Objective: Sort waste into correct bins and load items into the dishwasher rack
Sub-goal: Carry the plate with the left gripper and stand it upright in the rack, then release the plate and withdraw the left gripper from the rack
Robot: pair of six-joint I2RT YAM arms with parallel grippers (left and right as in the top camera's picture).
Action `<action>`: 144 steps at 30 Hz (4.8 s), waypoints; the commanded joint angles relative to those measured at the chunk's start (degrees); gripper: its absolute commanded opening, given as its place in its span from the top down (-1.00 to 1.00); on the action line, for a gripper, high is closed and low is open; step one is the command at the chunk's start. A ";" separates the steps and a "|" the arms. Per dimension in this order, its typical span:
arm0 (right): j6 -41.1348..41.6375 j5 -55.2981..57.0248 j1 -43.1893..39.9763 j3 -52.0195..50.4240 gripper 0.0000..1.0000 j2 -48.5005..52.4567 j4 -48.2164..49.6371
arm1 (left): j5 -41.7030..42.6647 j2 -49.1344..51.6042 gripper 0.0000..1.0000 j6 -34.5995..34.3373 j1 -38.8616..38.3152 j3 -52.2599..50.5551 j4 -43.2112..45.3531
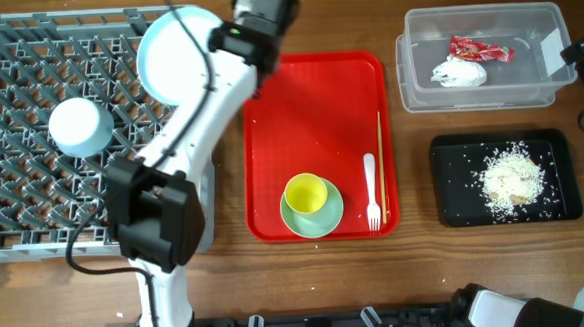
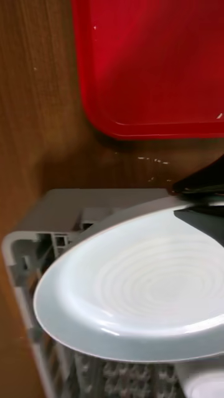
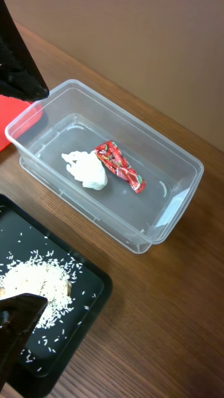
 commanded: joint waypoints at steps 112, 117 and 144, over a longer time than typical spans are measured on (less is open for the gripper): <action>0.39 -0.11 -0.09 -0.04 -0.99 0.37 0.11 | 31.63 -2.43 0.92 -10.25 26.10 -0.04 -8.87; 0.39 -0.11 -0.09 -0.04 -1.00 0.37 0.11 | 30.03 -0.11 0.92 -9.81 26.10 -0.07 -12.66; 0.37 -0.11 -0.09 -0.04 -0.99 0.37 0.11 | 27.08 4.26 0.92 -9.84 26.12 -6.12 -7.78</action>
